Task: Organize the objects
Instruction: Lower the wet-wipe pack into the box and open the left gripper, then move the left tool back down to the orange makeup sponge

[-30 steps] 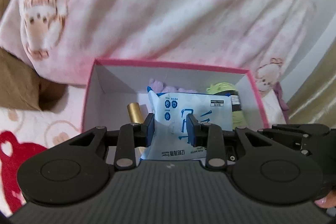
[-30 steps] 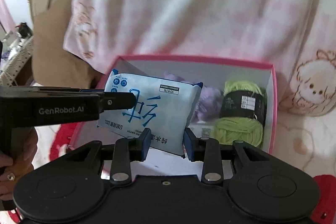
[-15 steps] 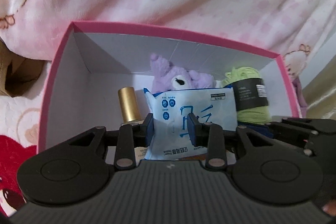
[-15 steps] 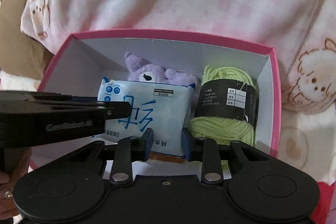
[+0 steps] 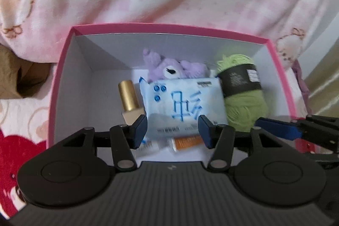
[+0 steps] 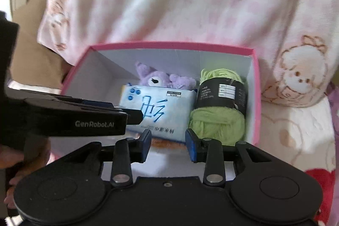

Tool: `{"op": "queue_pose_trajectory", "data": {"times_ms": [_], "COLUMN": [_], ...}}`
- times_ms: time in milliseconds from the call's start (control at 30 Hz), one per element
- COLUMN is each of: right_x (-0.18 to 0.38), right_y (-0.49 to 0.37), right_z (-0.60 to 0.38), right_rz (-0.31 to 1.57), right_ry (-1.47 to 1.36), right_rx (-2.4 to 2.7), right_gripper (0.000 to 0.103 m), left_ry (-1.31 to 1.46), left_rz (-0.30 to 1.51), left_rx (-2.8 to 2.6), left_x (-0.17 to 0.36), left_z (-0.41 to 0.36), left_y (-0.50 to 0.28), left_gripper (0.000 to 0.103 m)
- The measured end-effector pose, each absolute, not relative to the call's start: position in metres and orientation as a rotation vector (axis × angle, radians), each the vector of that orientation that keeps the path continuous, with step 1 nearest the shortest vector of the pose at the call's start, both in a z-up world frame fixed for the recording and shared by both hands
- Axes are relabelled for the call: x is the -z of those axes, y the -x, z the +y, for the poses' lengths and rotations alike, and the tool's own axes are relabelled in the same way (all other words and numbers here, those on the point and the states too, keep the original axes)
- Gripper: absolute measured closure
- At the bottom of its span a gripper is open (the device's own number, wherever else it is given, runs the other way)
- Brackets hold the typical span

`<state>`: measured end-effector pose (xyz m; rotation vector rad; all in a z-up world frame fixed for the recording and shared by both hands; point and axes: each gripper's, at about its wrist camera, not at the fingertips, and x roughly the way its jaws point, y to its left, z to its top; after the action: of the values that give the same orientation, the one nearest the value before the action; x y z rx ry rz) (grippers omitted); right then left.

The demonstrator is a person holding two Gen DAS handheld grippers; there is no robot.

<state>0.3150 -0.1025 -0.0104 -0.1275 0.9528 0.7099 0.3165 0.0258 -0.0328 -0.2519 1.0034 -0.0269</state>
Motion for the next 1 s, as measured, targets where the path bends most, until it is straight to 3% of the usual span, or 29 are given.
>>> {"op": "queue_pose_trajectory", "data": {"times_ms": [100, 267, 333, 1000], "right_x": [-0.003, -0.027, -0.038, -0.076], "right_y": [-0.300, -0.269, -0.254, -0.151], "right_z": [-0.122, -0.146, -0.154, -0.143], "right_rz": [0.933, 0.905, 0.893, 0.900], "right_ry": [0.100, 0.115, 0.136, 0.137], "right_rx": [-0.742, -0.782, -0.799, -1.013], "right_gripper": [0.062, 0.056, 0.056, 0.045], "left_ry": [0.217, 0.168, 0.160, 0.092], "left_rz": [0.994, 0.964, 0.956, 0.943], "left_rx": [0.026, 0.026, 0.025, 0.095], "left_x": [0.017, -0.018, -0.032, -0.079], "left_z": [0.018, 0.019, 0.023, 0.030], "left_y": [-0.301, -0.266, -0.253, -0.171], "left_gripper": [0.041, 0.038, 0.029, 0.025]}}
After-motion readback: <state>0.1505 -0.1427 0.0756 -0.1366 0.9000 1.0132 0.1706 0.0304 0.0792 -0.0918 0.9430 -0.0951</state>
